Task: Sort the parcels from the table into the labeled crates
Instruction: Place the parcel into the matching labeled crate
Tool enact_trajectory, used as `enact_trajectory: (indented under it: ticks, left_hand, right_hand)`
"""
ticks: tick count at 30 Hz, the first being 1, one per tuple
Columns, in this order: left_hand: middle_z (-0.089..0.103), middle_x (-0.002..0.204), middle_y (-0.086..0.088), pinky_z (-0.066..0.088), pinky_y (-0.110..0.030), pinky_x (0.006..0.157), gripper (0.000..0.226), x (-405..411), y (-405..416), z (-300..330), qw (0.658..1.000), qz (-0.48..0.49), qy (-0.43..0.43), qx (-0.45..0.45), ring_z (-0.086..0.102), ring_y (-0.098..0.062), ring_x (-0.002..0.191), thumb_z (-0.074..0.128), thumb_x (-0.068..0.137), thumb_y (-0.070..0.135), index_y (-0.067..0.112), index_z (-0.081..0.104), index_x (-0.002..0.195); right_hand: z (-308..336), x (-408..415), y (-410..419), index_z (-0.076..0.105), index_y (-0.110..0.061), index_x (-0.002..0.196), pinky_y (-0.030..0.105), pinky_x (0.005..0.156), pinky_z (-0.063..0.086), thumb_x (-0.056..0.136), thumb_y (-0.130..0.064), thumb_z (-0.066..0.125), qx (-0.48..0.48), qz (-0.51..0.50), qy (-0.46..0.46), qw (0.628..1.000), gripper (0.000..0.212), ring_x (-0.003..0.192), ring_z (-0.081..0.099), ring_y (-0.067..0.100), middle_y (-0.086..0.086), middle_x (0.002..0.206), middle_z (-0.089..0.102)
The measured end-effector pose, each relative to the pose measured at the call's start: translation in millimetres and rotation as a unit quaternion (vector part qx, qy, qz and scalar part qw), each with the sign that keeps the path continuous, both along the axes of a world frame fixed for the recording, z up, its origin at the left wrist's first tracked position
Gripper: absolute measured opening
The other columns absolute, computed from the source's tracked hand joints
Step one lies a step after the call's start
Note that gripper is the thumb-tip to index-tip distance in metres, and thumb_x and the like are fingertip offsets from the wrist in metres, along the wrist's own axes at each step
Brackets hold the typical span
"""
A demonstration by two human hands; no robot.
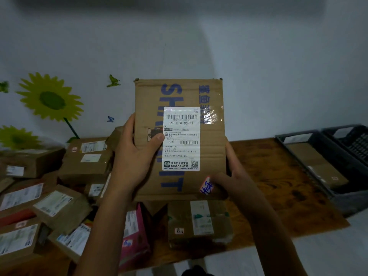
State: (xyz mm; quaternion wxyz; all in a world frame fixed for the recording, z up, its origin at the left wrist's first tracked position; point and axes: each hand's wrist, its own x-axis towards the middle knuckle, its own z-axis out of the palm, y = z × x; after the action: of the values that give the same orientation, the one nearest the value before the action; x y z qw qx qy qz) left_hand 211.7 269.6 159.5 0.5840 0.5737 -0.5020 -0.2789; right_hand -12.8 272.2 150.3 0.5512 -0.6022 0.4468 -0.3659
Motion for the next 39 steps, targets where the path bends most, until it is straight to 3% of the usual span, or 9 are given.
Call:
enact_trajectory:
  ticks: [4,10,13,17,20,23,28,35,39]
  left_hand:
    - [0.066,0.114,0.024,0.054,-0.032,0.087,0.053,-4,-5,-11,1.000,0.000,0.018,0.013,0.066,0.001,0.100,0.062,0.096,0.037,0.041,0.040,0.145]
    - [0.059,0.114,0.032,0.053,-0.031,0.084,0.048,-22,-20,-26,0.996,-0.065,0.040,0.036,0.064,0.000,0.106,0.061,0.096,0.035,0.060,0.037,0.130]
    - [0.062,0.112,0.034,0.055,-0.018,0.077,0.050,-54,-29,-35,0.992,-0.112,0.041,0.036,0.064,0.007,0.102,0.063,0.095,0.029,0.051,0.041,0.133]
    - [0.066,0.120,0.021,0.056,-0.020,0.077,0.062,-103,-44,-45,0.978,-0.191,0.060,0.054,0.066,0.000,0.105,0.066,0.087,0.039,0.039,0.041,0.144]
    - [0.066,0.120,0.023,0.058,-0.030,0.081,0.058,-159,-59,-46,0.962,-0.253,0.072,0.071,0.067,-0.007,0.109,0.072,0.087,0.043,0.053,0.043,0.136]
    - [0.066,0.126,0.018,0.059,-0.035,0.083,0.063,-235,-69,-46,0.937,-0.327,0.101,0.069,0.067,-0.014,0.113,0.074,0.085,0.037,0.045,0.045,0.140]
    - [0.069,0.126,0.008,0.060,-0.032,0.077,0.067,-381,-66,-45,0.883,-0.441,0.141,0.074,0.069,-0.020,0.111,0.068,0.083,0.018,0.039,0.044,0.142]
    - [0.066,0.130,0.006,0.057,-0.046,0.084,0.077,-567,-63,-54,0.840,-0.511,0.123,0.135,0.069,-0.020,0.108,0.074,0.079,0.028,0.045,0.041,0.147]
    - [0.069,0.125,0.007,0.057,-0.041,0.084,0.070,-656,-79,-60,0.824,-0.532,0.126,0.148,0.069,-0.020,0.108,0.069,0.083,0.030,0.042,0.043,0.147]
  right_hand:
    - [-8,-1,-1,0.016,-0.047,0.157,0.027,0.069,0.061,0.102,-0.016,0.052,0.007,-0.025,-0.049,0.998,0.073,0.100,0.072,0.011,-0.011,0.126,0.060]
    - [-24,-18,-5,0.037,-0.057,0.130,0.028,0.063,0.061,0.106,-0.027,0.042,0.000,-0.127,-0.086,0.988,0.038,0.090,0.075,0.011,-0.020,0.096,0.074]
    - [-33,-44,-7,0.043,-0.055,0.127,0.034,0.065,0.063,0.107,-0.030,0.040,0.002,-0.193,-0.106,0.976,0.033,0.090,0.076,0.016,-0.012,0.102,0.075]
    - [-41,-89,-5,0.043,-0.059,0.120,0.027,0.066,0.061,0.107,-0.031,0.040,-0.017,-0.255,-0.102,0.961,0.031,0.090,0.075,0.011,-0.022,0.097,0.075]
    - [-46,-141,2,0.044,-0.060,0.127,0.029,0.071,0.062,0.106,-0.036,0.042,-0.007,-0.321,-0.114,0.940,0.031,0.095,0.074,0.011,-0.016,0.108,0.073]
    - [-46,-207,16,0.042,-0.062,0.129,0.029,0.068,0.063,0.104,-0.042,0.044,0.009,-0.379,-0.147,0.913,0.032,0.093,0.074,0.008,-0.015,0.116,0.068]
    - [-45,-331,52,0.049,-0.057,0.135,0.052,0.087,0.061,0.103,-0.046,0.047,0.005,-0.452,-0.153,0.879,0.035,0.106,0.073,0.020,-0.006,0.128,0.069]
    - [-43,-489,93,0.054,-0.046,0.138,0.046,0.074,0.063,0.101,-0.046,0.051,-0.018,-0.557,-0.176,0.812,0.038,0.101,0.075,0.021,-0.004,0.129,0.068]
    - [-52,-568,84,0.058,-0.041,0.136,0.052,0.090,0.059,0.101,-0.041,0.054,-0.027,-0.584,-0.179,0.791,0.036,0.109,0.072,0.023,-0.003,0.127,0.070]
